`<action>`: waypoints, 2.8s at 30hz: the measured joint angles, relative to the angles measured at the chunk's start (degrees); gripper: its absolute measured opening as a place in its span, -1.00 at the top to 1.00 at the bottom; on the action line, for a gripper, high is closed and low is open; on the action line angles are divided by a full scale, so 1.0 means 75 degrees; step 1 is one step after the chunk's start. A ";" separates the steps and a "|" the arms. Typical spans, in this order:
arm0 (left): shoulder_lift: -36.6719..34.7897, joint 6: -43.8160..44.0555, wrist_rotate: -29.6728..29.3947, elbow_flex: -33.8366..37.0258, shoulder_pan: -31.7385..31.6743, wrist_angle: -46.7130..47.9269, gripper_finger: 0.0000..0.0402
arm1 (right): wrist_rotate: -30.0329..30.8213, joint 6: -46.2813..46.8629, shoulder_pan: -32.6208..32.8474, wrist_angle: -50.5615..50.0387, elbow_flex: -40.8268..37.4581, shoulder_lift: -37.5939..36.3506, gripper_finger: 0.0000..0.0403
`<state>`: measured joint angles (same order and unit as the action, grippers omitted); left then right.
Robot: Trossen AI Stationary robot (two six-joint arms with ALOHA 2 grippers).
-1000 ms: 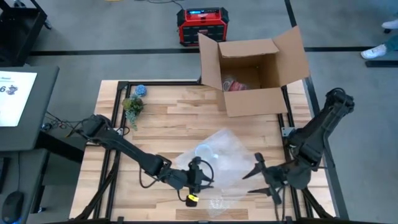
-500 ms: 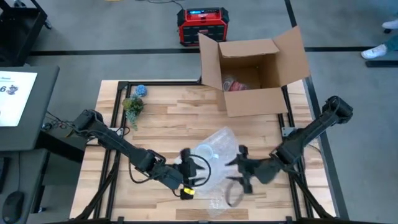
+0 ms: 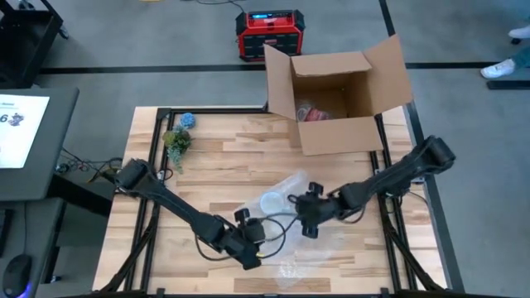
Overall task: Wrap mug
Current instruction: Wrap the white patterned mug in the bubble wrap
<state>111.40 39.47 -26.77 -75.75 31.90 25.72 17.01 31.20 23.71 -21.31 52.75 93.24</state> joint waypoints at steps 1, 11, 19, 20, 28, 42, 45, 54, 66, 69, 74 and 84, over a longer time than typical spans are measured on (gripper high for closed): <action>0.0159 0.0074 0.0024 0.0000 0.0000 -0.0018 0.31 | -0.0003 0.0099 0.0031 -0.0011 0.0000 0.0197 -0.08; 0.0487 0.0291 0.0993 -0.0505 0.0173 0.0829 0.31 | 0.0115 0.0771 0.0523 -0.1130 -0.0009 -0.0361 0.08; 0.0077 0.0330 -0.0066 -0.1819 0.0514 0.3057 0.31 | 0.0513 -0.0942 0.0544 0.1471 0.0039 -0.1513 0.18; 0.0045 0.0438 -0.0180 -0.1984 0.0547 0.3417 0.31 | 0.0313 -0.1225 0.0415 0.1815 0.0145 -0.1496 0.20; -0.0434 0.1346 -0.0761 -0.2567 0.1072 0.5078 0.31 | -0.0671 -0.1947 -0.0746 0.0423 0.2256 0.0071 0.48; -0.0511 0.2202 -0.1575 -0.2498 0.1603 0.5253 0.31 | -0.1738 -0.2808 -0.1976 -0.3065 0.5296 0.3521 0.77; -0.0511 0.2229 -0.1607 -0.2495 0.1603 0.5247 0.31 | -0.1742 -0.2920 -0.1983 -0.3103 0.5324 0.3664 0.79; -0.0509 0.2205 -0.1766 -0.2492 0.1603 0.5207 0.31 | -0.1713 -0.2963 -0.1823 -0.3583 0.5211 0.2711 0.85; -0.0482 0.1695 -0.1468 -0.2492 0.1603 0.4243 0.31 | -0.1710 -0.2673 -0.1382 -0.3500 0.4996 0.1877 0.94; -0.0479 0.1479 -0.1468 -0.2489 0.1603 0.4002 0.31 | -0.1701 -0.2738 -0.1486 -0.3129 0.4940 0.2528 0.96; -0.0476 0.1433 -0.1469 -0.2486 0.1603 0.3838 0.31 | -0.1732 -0.2822 -0.1779 -0.2892 0.4972 0.3080 1.00; -0.0473 0.0632 -0.0384 -0.2143 0.1542 0.2827 0.40 | -0.1640 -0.2623 -0.1816 -0.3224 0.4948 0.2047 1.00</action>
<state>107.85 44.21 -29.65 -91.82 43.46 46.93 4.71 11.53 10.09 -45.49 89.86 108.59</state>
